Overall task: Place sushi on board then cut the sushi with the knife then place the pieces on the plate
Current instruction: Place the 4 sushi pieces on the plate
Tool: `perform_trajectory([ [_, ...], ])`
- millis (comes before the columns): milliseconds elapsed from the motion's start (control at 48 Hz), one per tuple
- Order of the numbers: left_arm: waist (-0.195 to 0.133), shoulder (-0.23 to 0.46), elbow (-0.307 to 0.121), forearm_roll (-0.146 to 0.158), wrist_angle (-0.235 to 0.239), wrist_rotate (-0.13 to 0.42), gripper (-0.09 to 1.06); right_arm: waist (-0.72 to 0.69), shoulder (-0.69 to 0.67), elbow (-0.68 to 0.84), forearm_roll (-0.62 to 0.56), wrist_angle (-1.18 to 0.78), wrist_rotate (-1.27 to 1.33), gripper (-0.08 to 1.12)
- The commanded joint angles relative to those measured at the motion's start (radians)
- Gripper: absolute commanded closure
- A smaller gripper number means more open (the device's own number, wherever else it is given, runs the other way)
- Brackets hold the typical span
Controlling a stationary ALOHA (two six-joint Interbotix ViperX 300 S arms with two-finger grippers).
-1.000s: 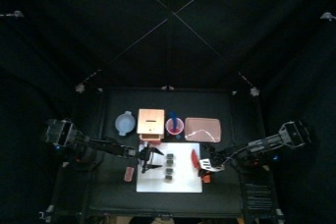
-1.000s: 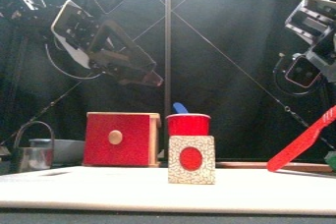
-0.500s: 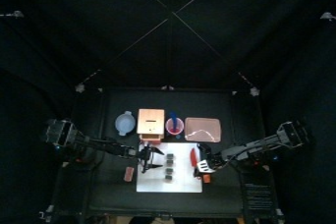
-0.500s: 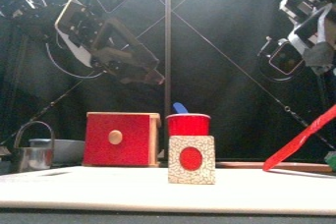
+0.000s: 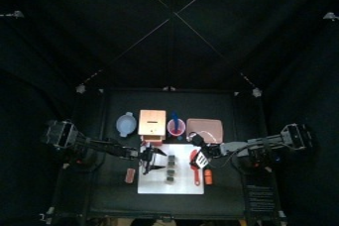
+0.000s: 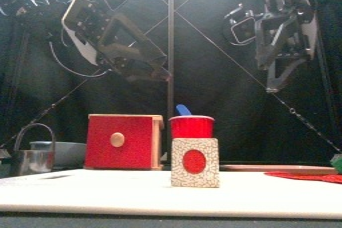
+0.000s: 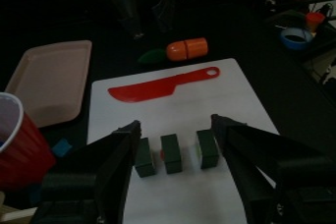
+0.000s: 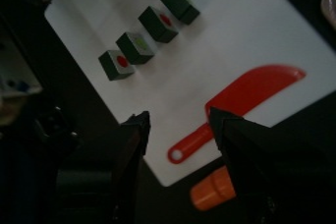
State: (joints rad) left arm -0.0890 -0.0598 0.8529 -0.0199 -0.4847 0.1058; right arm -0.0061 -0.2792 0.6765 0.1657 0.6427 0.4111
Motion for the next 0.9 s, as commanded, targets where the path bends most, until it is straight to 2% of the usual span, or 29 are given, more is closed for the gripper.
perform_trajectory([
  [21, 0.041, -0.037, -0.02, -0.014, -0.009, 0.0, 0.04, -0.064, 0.08, -0.089, 0.13, 0.06, -0.244, 0.19],
  [104, 0.077, -0.058, -0.008, -0.032, -0.009, 0.002, 0.04, -0.089, 0.167, -0.16, 0.204, 0.069, -0.425, 0.19],
  [250, 0.132, -0.104, 0.037, -0.037, -0.009, 0.0, 0.04, -0.092, 0.288, -0.272, 0.169, 0.057, -0.617, 0.19],
  [396, 0.183, -0.173, 0.106, -0.061, -0.009, 0.002, 0.04, -0.094, 0.383, -0.334, 0.098, 0.031, -0.655, 0.19],
  [500, 0.224, -0.235, 0.167, -0.064, -0.009, 0.002, 0.04, -0.101, 0.42, -0.368, 0.078, 0.023, -0.658, 0.19],
  [604, 0.235, -0.299, 0.207, -0.069, -0.009, -0.002, 0.04, -0.094, 0.445, -0.38, 0.069, 0.003, -0.653, 0.19],
  [729, 0.249, -0.339, 0.245, -0.098, -0.009, 0.0, 0.04, -0.094, 0.463, -0.376, 0.061, -0.017, -0.65, 0.19],
  [896, 0.25, -0.339, 0.252, -0.098, -0.006, 0.0, 0.04, -0.092, 0.488, -0.373, 0.069, -0.02, -0.652, 0.19],
])
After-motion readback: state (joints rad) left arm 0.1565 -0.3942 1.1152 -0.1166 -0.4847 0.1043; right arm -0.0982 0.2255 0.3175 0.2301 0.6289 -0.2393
